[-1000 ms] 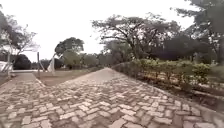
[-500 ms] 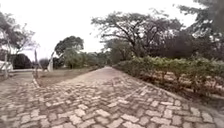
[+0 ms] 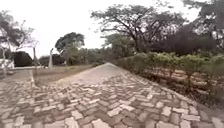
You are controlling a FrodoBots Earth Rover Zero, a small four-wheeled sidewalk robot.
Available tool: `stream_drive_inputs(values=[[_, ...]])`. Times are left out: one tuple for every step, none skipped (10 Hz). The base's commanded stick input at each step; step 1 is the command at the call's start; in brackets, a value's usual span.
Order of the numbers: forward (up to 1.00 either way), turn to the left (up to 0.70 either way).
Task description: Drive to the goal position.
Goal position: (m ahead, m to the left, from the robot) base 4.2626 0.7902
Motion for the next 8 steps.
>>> stream_drive_inputs(values=[[0.70,0.00],[0.70,0.00],[0.70,0.00],[0.70,0.00],[0.70,0.00],[0.70,0.00],[0.70,0.00],[0.70,0.00]])
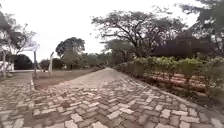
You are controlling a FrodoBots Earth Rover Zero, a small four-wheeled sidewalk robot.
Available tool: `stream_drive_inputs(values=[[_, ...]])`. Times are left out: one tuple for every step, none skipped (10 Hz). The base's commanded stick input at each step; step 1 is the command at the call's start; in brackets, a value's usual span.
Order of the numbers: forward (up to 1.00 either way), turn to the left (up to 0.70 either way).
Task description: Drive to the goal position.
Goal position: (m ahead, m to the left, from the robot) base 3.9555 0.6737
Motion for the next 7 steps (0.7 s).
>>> stream_drive_inputs(values=[[0.70,0.00],[0.70,0.00],[0.70,0.00],[0.70,0.00],[0.70,0.00],[0.70,0.00],[0.70,0.00]])
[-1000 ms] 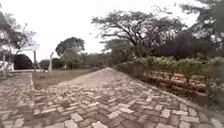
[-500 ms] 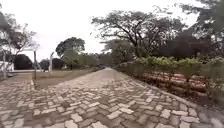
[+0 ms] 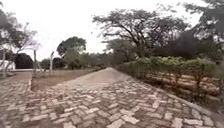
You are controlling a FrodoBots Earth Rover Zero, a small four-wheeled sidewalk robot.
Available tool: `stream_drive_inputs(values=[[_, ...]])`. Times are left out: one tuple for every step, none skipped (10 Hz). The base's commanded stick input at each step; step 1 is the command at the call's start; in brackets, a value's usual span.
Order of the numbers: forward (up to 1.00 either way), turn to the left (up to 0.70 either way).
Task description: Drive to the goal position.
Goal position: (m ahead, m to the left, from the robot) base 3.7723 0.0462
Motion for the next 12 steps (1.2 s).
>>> stream_drive_inputs(values=[[0.70,0.00],[0.70,0.00],[0.70,0.00],[0.70,0.00],[0.70,0.00],[0.70,0.00],[0.70,0.00],[0.70,0.00],[0.70,0.00],[0.70,0.00],[0.70,-0.17],[0.70,-0.35]])
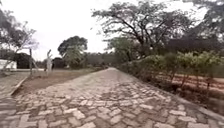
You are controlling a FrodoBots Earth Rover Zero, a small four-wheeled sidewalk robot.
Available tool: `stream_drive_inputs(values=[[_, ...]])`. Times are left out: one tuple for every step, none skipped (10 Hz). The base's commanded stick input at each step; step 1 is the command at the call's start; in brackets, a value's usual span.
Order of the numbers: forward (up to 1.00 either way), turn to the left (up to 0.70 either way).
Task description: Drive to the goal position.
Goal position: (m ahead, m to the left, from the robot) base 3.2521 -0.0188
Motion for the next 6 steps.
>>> stream_drive_inputs(values=[[0.70,-0.35],[0.70,-0.35],[0.70,-0.35],[0.70,-0.35],[0.70,-0.28],[0.70,-0.09]])
